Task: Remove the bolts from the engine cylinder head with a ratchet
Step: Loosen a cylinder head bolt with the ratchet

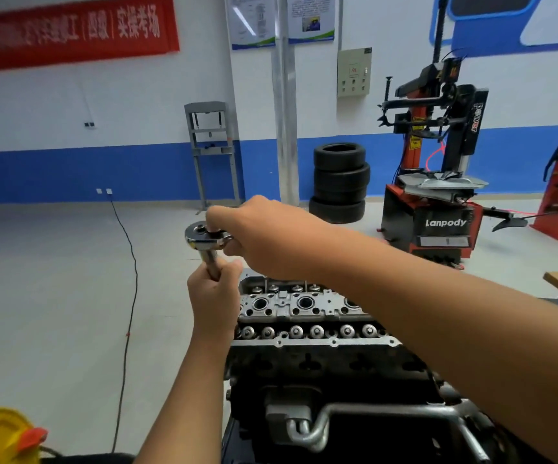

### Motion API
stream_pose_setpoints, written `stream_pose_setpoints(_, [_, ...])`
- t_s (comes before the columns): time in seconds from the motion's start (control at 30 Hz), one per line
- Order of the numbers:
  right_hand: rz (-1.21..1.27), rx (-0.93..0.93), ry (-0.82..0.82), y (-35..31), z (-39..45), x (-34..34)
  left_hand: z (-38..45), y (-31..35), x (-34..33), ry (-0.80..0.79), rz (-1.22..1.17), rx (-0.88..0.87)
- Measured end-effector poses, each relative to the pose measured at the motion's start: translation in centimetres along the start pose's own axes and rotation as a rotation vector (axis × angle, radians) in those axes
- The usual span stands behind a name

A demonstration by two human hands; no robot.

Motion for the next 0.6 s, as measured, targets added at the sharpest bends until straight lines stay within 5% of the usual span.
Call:
stream_pose_setpoints(0.13, [0.082,-0.027,-0.025,0.2,0.6,0.5,0.0,-0.2,0.1,0.016,0.036,-0.036])
stream_pose_setpoints(0.47, [-0.189,0.049,-0.020,-0.8,0.9,0.6,0.2,-0.5,0.3,0.053,0.104,-0.033])
stream_pose_setpoints(0.6, [0.070,-0.021,0.408,0.0,1.1,4.0,0.5,-1.0,0.5,0.077,0.046,-0.014])
Point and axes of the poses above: each hand's wrist, its own z-axis towards the middle knuckle, its own x-axis out of the back of the hand, y = z × x, the point moved 4 cm from there along z, towards the middle knuckle, and after that the axes turned 10 degrees about z, right-handed, at the moved point
